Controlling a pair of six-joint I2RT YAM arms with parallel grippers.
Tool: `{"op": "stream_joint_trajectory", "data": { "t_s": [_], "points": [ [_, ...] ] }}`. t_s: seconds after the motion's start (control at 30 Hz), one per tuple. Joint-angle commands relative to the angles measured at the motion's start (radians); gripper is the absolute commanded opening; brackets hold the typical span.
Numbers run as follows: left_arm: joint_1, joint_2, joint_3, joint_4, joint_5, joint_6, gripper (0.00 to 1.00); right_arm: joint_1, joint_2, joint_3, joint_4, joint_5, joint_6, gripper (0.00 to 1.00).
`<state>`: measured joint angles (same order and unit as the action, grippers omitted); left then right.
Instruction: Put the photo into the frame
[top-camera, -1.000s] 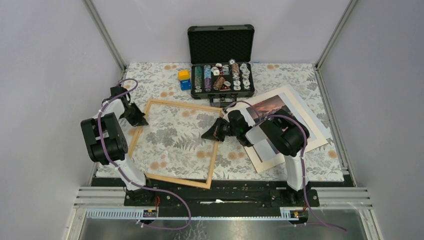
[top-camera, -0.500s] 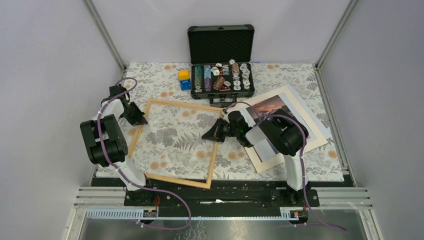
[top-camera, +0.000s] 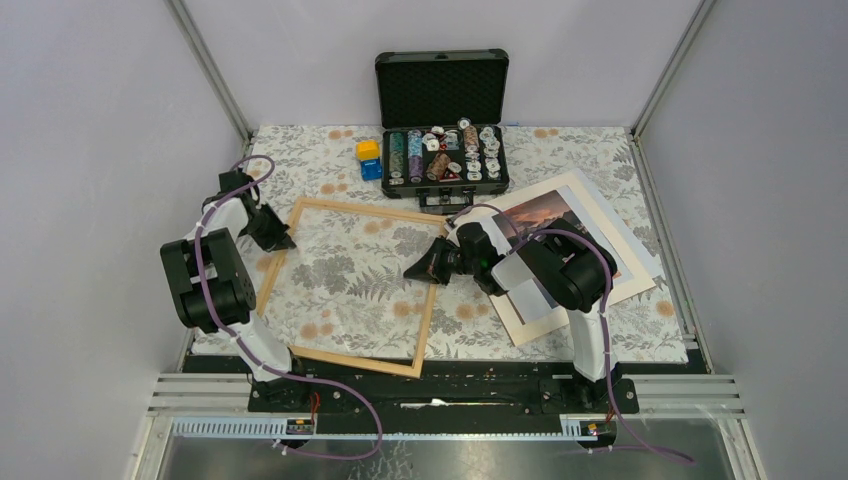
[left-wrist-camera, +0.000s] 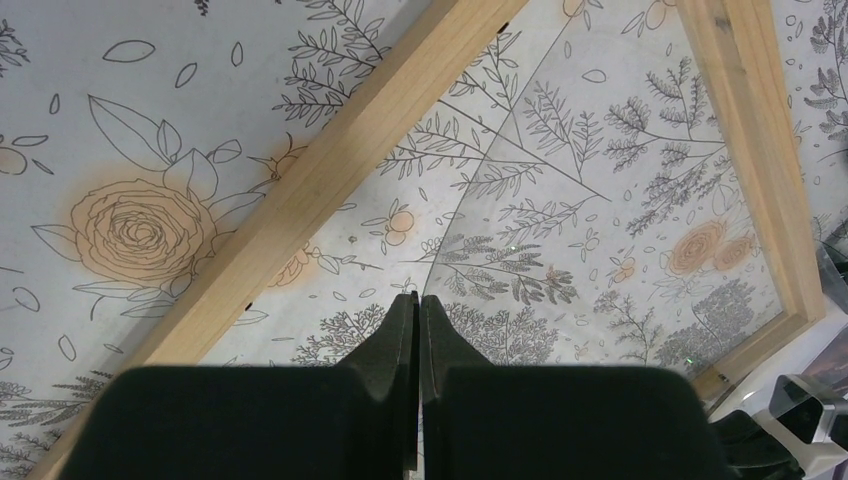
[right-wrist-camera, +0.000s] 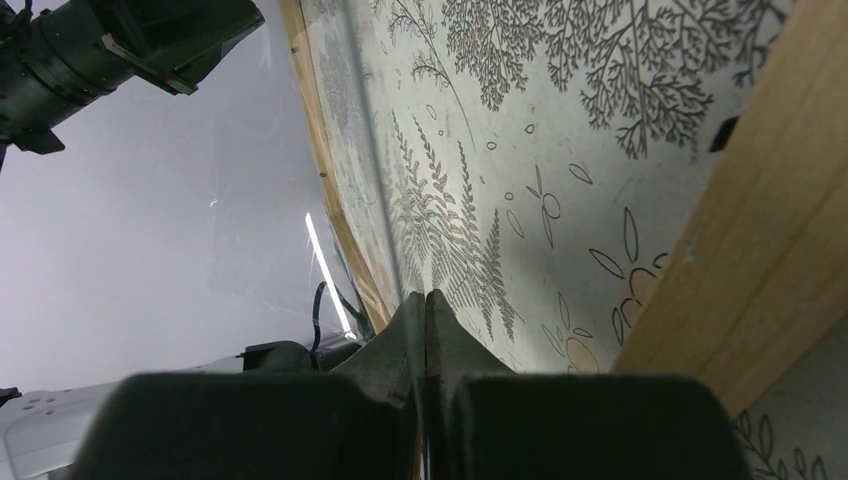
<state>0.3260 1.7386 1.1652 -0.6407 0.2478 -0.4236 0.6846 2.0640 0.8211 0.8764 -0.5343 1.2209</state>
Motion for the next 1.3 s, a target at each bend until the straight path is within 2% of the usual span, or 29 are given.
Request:
{"op": "stream_joint_trajectory", "data": {
  "t_s": [0.0, 0.57, 1.27],
  "points": [
    [0.030, 0.021, 0.044, 0.084, -0.057, -0.012, 0.00, 0.002, -0.009, 0.027, 0.013, 0.023, 0.009, 0.00],
    [0.058, 0.075, 0.068, 0.094, -0.031, -0.024, 0.00, 0.027, 0.005, 0.055, -0.001, 0.041, 0.013, 0.00],
    [0.058, 0.126, 0.085, 0.109, 0.041, -0.034, 0.00, 0.030, -0.011, 0.012, 0.014, 0.063, 0.015, 0.00]
  ]
}}
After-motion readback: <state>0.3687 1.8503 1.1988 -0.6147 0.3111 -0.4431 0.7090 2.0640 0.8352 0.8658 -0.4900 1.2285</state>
